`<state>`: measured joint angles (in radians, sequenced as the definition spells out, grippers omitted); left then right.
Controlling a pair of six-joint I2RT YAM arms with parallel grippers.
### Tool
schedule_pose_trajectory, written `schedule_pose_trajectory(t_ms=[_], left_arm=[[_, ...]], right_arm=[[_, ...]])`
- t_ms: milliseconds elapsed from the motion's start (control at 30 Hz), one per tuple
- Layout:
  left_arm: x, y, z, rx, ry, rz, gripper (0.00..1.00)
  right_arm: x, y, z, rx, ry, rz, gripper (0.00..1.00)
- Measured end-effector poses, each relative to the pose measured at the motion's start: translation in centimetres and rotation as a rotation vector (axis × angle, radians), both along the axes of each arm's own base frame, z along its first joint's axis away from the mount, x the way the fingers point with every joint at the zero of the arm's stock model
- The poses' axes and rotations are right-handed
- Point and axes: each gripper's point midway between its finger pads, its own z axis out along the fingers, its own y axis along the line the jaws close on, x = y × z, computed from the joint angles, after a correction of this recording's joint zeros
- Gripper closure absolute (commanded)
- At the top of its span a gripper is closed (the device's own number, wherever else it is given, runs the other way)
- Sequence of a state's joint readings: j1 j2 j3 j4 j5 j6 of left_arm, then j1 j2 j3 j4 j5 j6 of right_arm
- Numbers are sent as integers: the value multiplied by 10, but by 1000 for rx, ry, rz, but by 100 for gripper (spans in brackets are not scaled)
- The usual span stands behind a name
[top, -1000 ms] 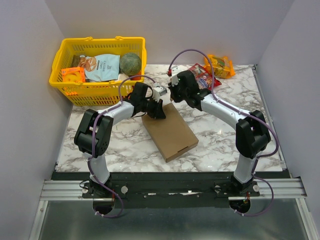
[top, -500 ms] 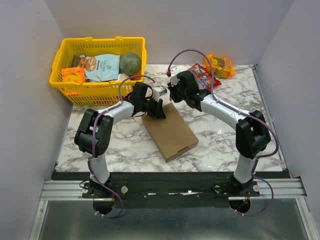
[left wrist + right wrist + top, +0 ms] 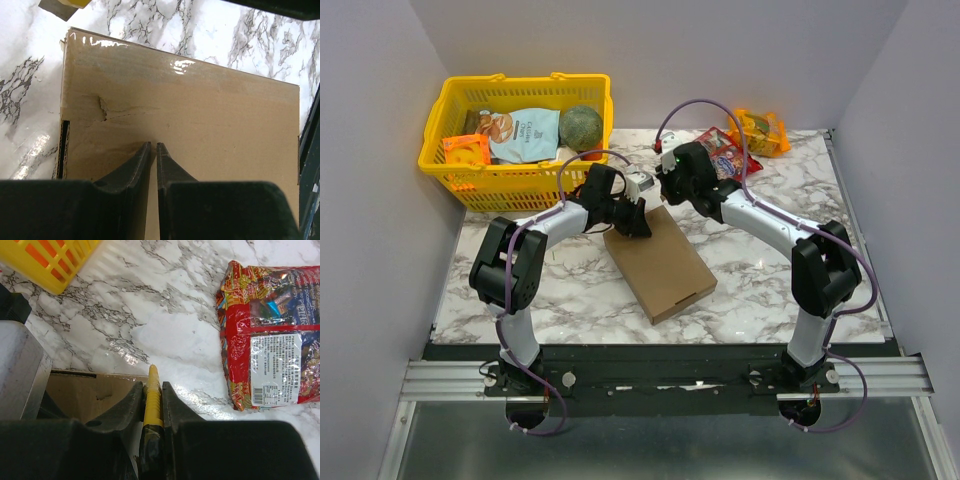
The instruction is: Unpack the express box
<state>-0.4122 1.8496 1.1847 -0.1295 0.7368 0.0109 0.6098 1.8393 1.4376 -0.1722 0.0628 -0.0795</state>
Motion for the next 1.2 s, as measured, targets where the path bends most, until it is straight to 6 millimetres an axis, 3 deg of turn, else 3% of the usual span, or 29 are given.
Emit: schedule_pose_trajectory(t_ms=[1200], left_arm=[[0,0,0,-2,6,-2,80]], right_arm=[[-5,-5,-13,-18,24,-11,99]])
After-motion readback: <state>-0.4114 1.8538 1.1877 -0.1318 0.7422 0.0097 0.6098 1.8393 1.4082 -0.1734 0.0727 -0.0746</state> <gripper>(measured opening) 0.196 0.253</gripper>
